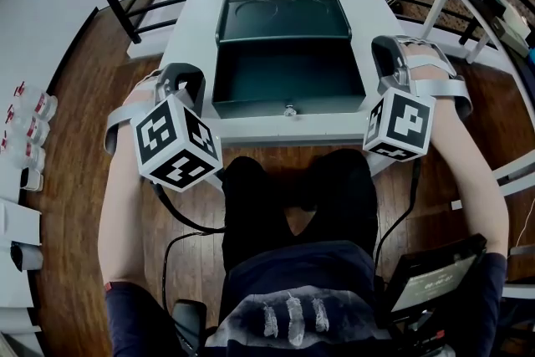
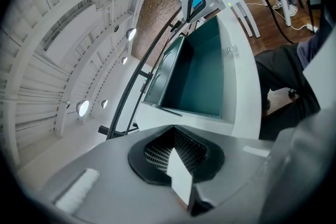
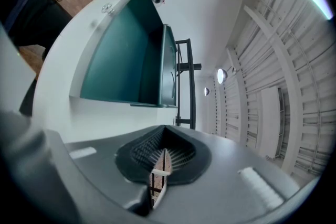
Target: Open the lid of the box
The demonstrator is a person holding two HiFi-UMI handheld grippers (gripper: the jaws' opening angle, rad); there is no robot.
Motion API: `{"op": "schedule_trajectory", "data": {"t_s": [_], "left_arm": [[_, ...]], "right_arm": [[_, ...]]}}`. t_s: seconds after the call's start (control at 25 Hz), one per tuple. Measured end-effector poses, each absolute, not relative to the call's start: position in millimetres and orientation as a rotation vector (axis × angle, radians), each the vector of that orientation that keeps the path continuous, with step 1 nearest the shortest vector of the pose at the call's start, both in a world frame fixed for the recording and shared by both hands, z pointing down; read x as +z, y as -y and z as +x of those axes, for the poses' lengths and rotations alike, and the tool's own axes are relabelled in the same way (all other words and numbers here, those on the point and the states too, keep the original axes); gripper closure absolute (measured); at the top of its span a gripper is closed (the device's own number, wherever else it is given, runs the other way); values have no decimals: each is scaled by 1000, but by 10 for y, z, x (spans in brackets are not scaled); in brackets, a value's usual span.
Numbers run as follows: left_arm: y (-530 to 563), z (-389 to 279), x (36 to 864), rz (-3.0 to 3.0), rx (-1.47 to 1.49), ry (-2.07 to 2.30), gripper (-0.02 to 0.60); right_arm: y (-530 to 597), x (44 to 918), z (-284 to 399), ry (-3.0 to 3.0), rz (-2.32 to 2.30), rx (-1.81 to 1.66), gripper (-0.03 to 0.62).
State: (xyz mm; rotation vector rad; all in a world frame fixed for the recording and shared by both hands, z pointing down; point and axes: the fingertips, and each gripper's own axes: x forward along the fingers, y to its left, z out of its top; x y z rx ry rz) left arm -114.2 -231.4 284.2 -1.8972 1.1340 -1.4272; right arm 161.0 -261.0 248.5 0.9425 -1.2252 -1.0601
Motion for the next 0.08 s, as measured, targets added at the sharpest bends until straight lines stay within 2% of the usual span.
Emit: {"op": "schedule_trajectory", "data": {"t_s": [0.08], "left_arm": [[2340, -1168, 2853, -1895, -1433, -1138, 563]], "right_arm": [[2624, 2499, 1609, 1224, 938, -1060, 590]]}}
